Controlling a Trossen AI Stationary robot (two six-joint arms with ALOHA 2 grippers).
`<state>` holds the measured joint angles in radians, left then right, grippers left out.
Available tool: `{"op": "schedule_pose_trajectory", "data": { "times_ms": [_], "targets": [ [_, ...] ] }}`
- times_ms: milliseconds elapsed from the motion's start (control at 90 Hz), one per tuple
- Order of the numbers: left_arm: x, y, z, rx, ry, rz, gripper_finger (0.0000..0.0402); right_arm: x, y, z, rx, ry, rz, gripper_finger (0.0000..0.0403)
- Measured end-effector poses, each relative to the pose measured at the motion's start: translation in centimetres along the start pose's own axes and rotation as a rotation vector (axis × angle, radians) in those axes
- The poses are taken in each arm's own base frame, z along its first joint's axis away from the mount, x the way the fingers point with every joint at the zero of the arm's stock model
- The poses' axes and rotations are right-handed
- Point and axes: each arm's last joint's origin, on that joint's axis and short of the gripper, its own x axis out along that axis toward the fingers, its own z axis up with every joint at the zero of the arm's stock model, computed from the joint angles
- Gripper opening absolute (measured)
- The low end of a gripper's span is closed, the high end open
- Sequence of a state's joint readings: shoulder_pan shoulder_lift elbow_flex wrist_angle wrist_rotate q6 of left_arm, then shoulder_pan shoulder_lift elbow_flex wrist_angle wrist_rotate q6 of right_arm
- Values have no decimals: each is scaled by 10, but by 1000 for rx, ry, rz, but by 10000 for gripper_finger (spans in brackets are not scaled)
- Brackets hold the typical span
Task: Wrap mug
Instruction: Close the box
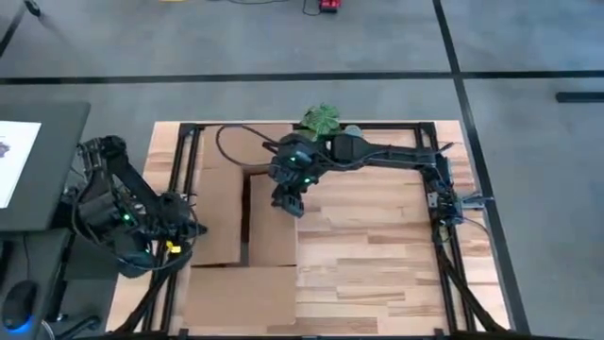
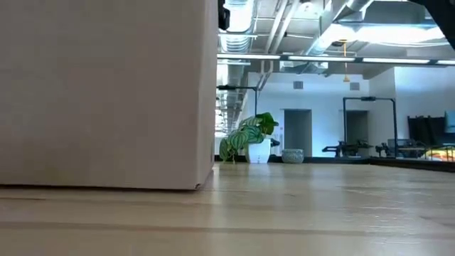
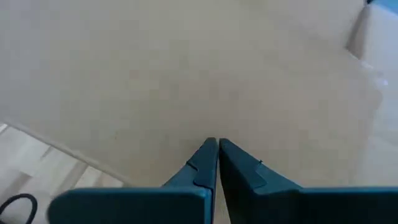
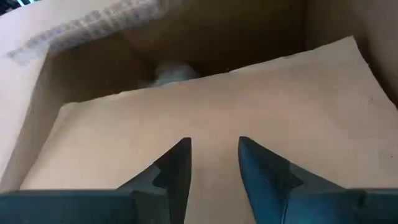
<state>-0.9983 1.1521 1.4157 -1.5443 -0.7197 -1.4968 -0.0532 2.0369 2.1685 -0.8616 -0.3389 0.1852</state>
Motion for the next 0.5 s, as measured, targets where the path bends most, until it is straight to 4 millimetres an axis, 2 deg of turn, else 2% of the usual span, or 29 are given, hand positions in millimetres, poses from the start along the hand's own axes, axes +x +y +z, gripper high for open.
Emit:
{"op": "schedule_pose_trajectory", "data": {
  "times_ms": [222, 311, 500],
  "targets": [
    [1, 0, -1, 5, 0, 5, 0, -17, 13, 26, -191, -260, 95, 122],
    [1, 0, -1, 10, 0, 6, 0, -4, 13, 34, -234, -349, 126, 122],
    [-6, 0, 5, -43, 13, -25, 0, 36, 3, 30, -240, -353, 131, 122]
  ]
}}
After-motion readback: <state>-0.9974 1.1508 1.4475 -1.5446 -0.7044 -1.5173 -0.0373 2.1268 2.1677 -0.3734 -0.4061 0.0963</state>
